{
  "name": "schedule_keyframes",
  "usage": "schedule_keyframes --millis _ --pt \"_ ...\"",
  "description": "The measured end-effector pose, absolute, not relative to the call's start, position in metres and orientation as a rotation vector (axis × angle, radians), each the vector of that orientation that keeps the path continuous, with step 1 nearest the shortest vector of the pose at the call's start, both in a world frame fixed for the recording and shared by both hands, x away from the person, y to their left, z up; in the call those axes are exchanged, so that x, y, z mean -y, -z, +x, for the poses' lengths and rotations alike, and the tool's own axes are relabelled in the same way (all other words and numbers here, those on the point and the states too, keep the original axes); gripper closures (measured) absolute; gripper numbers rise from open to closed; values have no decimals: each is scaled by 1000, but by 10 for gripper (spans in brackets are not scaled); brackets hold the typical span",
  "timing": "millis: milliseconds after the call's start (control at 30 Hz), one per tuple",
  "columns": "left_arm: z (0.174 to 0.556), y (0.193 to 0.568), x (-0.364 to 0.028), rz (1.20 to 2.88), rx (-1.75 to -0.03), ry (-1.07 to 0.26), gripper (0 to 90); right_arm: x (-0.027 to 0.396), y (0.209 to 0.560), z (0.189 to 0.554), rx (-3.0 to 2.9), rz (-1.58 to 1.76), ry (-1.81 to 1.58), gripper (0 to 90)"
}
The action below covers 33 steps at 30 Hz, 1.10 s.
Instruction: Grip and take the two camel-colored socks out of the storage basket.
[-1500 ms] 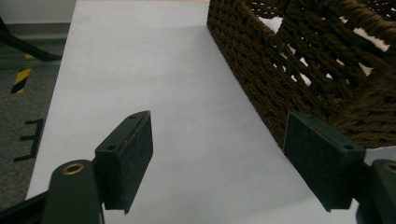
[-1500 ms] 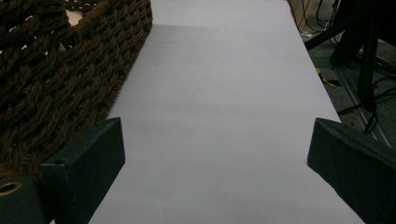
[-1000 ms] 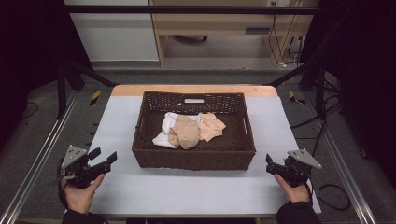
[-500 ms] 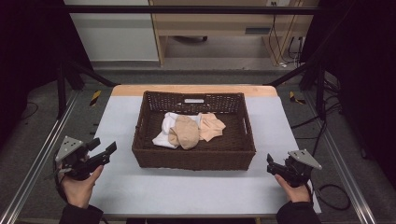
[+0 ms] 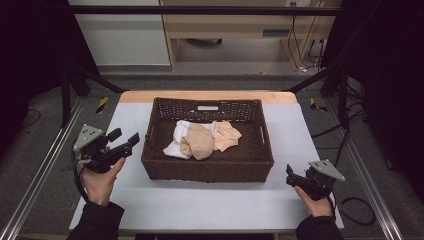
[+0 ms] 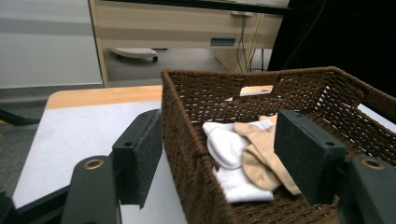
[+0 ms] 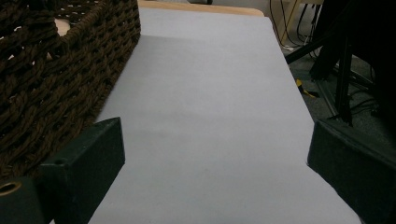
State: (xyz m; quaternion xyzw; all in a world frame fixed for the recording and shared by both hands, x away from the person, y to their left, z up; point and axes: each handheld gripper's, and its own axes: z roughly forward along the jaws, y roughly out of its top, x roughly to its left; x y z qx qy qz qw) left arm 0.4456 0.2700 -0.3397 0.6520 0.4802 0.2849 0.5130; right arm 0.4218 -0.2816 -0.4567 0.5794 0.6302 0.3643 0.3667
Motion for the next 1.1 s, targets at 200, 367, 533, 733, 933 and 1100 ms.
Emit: schedule_keyframes --millis 200,367,533,733,933,1100 --pt "456 331 -256 1573 -1135 -671 337 281 456 422 -1614 1486 -947 43" --pt "465 325 -248 1548 -1127 -663 356 282 455 422 -1609 1483 -948 43" --pt "479 323 -234 1570 -1130 -674 359 281 455 423 -1612 1480 -950 43" --pt "496 322 -215 1600 -1117 -694 359 280 454 424 -1606 1476 -956 43" --pt "512 322 -195 1630 -1097 -700 358 281 454 424 -1603 1472 -955 44" --pt "525 321 -178 1655 -1086 -709 358 281 453 424 -1600 1473 -958 44"
